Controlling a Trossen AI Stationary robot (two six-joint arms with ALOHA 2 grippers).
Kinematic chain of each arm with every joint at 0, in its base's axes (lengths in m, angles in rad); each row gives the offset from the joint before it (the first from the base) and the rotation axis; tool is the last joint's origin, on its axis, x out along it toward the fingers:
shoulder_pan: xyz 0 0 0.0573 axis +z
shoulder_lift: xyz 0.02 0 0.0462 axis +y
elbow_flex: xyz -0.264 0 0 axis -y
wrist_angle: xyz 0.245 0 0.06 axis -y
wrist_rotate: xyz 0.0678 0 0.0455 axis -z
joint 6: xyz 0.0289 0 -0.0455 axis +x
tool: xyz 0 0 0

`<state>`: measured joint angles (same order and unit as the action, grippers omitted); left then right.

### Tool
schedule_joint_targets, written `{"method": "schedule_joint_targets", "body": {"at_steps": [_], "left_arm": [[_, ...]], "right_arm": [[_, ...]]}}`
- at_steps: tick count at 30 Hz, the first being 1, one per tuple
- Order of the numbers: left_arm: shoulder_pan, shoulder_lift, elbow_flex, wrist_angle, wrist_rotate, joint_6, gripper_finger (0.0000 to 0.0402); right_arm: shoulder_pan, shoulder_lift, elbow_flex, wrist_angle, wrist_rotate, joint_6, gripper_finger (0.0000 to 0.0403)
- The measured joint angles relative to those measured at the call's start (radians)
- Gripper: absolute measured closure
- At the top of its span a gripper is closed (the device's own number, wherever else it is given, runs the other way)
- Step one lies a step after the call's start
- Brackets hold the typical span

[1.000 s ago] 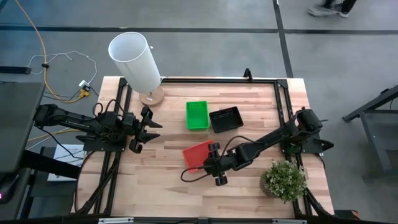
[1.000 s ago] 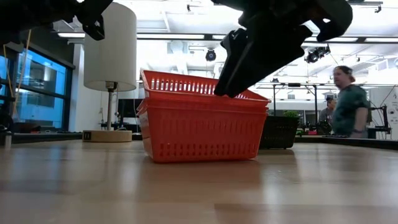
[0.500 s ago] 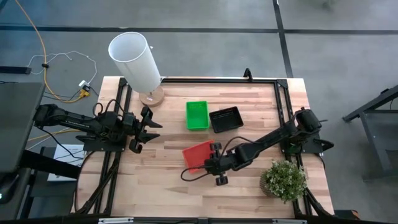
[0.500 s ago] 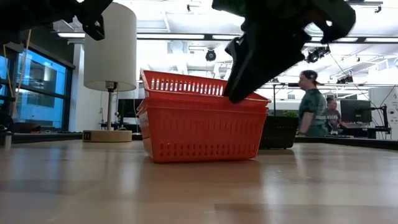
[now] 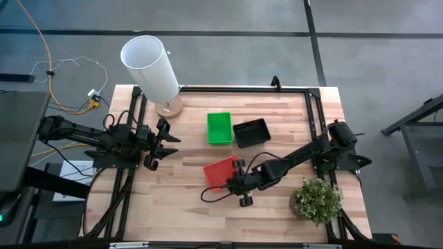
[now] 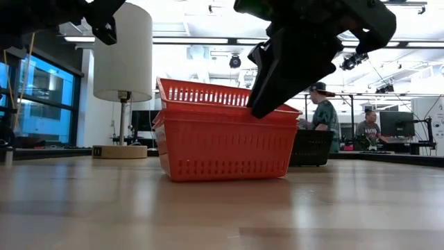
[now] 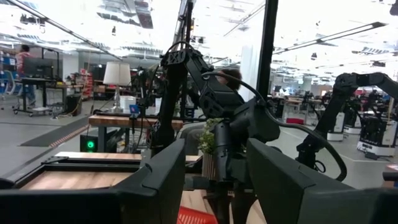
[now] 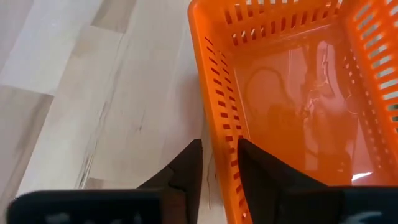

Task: Stack baskets by color
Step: Stack the right orange bin on top of the left orange bin

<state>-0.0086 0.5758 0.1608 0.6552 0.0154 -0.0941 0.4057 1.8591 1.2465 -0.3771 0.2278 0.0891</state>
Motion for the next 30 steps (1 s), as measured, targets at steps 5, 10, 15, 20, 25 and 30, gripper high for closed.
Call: {"method": "schedule_joint_targets", "body": {"at_steps": [5,10,15,20,25,30], "left_arm": [[0.000,0.000,0.000,0.000,0.000,-0.006,0.0244],[0.000,0.000,0.000,0.000,0.000,-0.007,0.0244],[0.000,0.000,0.000,0.000,0.000,-0.007,0.0244],[0.000,0.000,0.000,0.000,0.000,-0.007,0.0244],[0.000,0.000,0.000,0.000,0.000,-0.007,0.0244],[0.000,0.000,0.000,0.000,0.000,-0.007,0.0244]], "right_arm": [[0.000,0.000,0.001,0.000,0.001,0.002,0.0356],[0.000,-0.001,0.002,0.001,0.004,-0.001,0.0397],[-0.001,-0.002,0.002,0.001,-0.020,-0.004,0.0388],[0.000,-0.002,0.041,-0.028,-0.045,-0.019,0.0396],[0.000,-0.002,0.101,-0.081,-0.057,-0.046,0.0401],[-0.002,-0.002,0.115,-0.108,-0.077,-0.043,0.0402]]}}
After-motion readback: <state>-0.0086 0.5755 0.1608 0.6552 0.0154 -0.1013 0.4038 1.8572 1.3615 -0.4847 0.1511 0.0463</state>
